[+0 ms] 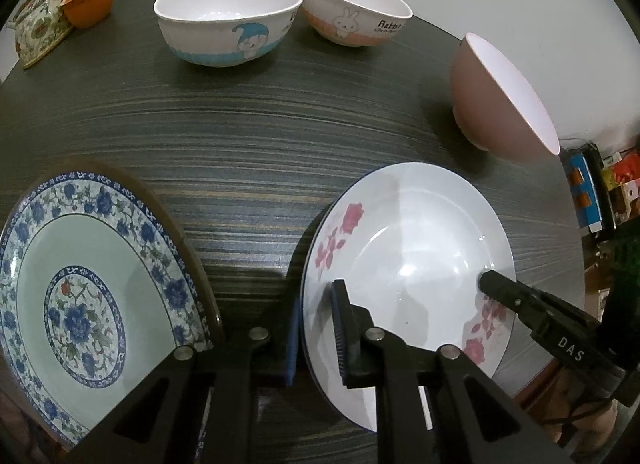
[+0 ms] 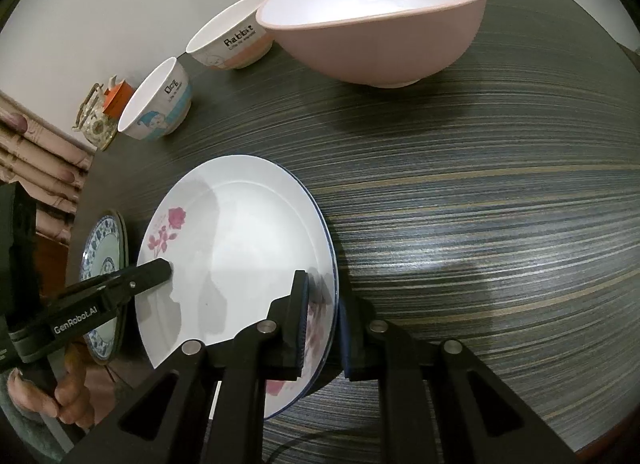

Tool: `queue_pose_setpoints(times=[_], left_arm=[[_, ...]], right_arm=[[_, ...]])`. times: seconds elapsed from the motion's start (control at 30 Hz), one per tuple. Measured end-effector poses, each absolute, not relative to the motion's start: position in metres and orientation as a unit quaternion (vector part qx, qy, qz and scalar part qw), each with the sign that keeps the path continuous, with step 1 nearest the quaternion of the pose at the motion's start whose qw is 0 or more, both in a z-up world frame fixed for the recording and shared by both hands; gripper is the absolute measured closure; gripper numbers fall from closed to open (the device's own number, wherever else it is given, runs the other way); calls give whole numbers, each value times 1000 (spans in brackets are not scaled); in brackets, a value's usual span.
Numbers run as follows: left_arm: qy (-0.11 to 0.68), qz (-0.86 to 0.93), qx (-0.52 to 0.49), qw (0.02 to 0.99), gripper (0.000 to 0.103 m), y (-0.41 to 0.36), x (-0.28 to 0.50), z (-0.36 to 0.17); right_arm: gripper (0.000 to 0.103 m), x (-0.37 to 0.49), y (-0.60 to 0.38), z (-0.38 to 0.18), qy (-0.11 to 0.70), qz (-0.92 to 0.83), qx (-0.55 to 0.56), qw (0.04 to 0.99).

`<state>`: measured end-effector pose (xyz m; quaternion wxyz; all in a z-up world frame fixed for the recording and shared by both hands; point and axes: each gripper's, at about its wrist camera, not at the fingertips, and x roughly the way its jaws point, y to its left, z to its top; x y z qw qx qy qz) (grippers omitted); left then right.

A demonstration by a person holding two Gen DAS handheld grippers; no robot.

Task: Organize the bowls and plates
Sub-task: 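Carry the pink-flowered plate with both tools over the blue-and-white plate stack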

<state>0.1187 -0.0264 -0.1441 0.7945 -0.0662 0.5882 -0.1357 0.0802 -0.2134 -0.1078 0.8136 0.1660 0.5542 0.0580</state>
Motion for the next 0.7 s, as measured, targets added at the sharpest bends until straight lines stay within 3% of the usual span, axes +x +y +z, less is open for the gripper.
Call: queue_pose_setpoints(times=[0.7], left_arm=[[556,-107,-81,821,88,27,97,-111]], right_arm=[[90,81,-188,-81,533,70,153,830]])
